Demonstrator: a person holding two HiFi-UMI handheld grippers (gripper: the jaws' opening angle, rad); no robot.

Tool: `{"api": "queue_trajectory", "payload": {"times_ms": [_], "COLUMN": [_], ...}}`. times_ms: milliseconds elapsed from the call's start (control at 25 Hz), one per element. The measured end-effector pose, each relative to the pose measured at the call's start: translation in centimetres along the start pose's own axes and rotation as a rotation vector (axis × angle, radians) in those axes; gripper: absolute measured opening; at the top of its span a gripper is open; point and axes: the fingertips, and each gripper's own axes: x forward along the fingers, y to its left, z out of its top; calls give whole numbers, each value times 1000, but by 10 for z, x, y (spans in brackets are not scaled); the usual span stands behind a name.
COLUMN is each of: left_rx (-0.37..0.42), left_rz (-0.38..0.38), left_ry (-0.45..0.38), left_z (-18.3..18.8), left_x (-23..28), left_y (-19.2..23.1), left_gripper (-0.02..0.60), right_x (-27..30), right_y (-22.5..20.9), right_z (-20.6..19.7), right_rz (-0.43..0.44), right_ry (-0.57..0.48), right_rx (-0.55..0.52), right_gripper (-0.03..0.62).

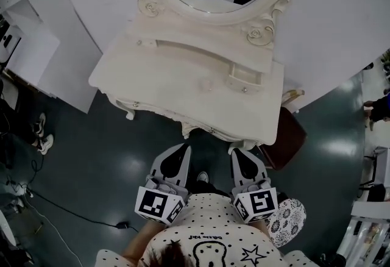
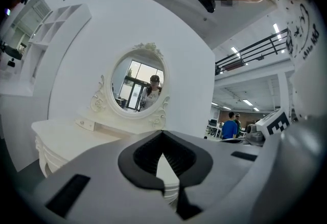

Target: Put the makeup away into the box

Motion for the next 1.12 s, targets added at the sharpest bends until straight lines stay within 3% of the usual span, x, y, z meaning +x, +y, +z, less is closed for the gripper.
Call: {"api": "queue_trajectory", "payload": {"times_ms": [440, 800, 1120], "left_rx": [30, 31, 10], "left_rz": [-81, -118, -103], "left_ry": [33, 49, 84], "left_z": [40, 43, 33], "left_x": [42, 56, 70], "left_y": [80, 112, 122], "left_gripper": [-5, -5, -5], "right_x": [75, 99, 113], "right_y": [15, 14, 5], "right_z": [35, 39, 34], "right_rz": [-84, -157, -159], "right_ry": [-11, -14, 11], "right_rx": [44, 63, 76], "right_gripper": [8, 8, 8]}}
